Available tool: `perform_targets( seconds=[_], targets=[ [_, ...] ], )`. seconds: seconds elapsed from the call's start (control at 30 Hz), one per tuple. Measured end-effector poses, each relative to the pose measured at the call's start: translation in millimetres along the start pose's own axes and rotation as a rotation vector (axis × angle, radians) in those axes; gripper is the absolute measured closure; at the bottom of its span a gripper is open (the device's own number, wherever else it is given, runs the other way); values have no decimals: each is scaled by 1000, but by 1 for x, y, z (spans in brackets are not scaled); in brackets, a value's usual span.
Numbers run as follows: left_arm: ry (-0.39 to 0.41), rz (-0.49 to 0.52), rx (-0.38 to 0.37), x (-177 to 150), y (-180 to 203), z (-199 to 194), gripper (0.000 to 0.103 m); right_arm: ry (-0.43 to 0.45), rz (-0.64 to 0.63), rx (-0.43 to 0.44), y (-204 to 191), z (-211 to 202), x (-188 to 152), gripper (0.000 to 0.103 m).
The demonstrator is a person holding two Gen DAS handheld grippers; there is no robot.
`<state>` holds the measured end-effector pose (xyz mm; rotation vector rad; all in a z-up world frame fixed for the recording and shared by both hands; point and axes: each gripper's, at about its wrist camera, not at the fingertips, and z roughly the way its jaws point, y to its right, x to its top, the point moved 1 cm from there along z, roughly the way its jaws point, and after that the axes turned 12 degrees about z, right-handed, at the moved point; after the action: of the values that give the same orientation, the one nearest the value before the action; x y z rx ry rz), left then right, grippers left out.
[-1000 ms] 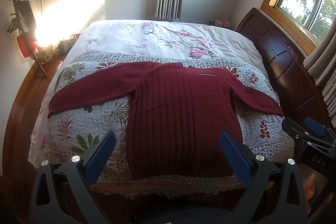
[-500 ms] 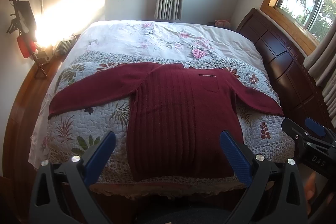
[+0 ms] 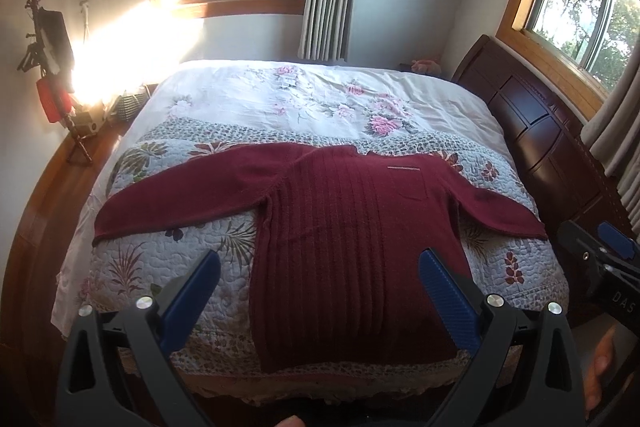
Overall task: Fold small clothes
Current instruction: 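Reach the right tool to a sweater sleeve cuff and close on it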
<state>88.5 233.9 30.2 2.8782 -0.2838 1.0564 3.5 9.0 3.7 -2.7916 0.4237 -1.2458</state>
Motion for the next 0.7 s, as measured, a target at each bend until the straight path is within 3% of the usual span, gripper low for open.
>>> perform_targets(
  seconds=[0.07,0.1,0.17,0.23,0.37,0.47,0.63,0.7],
  targets=[
    [61,-27,-59,-3,-9,4,4,146,-6,58,6,-8,-3,3],
    [110,-35,-86,-5,-13,5,4,172,-12,92,10,-6,-5,3],
    [200,-42,-126,-7,-19,6,4,113,-5,54,19,15,-5,3],
    [263,-28,-207,-6,-20,9,4,56,81,40,41,32,-7,3],
    [262,-21,-385,2,-15,33,4,-24,292,32,104,58,-10,3],
    [206,-2,-473,12,3,51,4,-59,475,69,168,75,-13,3],
    [170,24,-519,25,43,61,4,-93,844,165,292,124,-22,3],
    [147,-6,-527,28,56,66,4,-100,990,234,341,150,-31,14]
  ],
)
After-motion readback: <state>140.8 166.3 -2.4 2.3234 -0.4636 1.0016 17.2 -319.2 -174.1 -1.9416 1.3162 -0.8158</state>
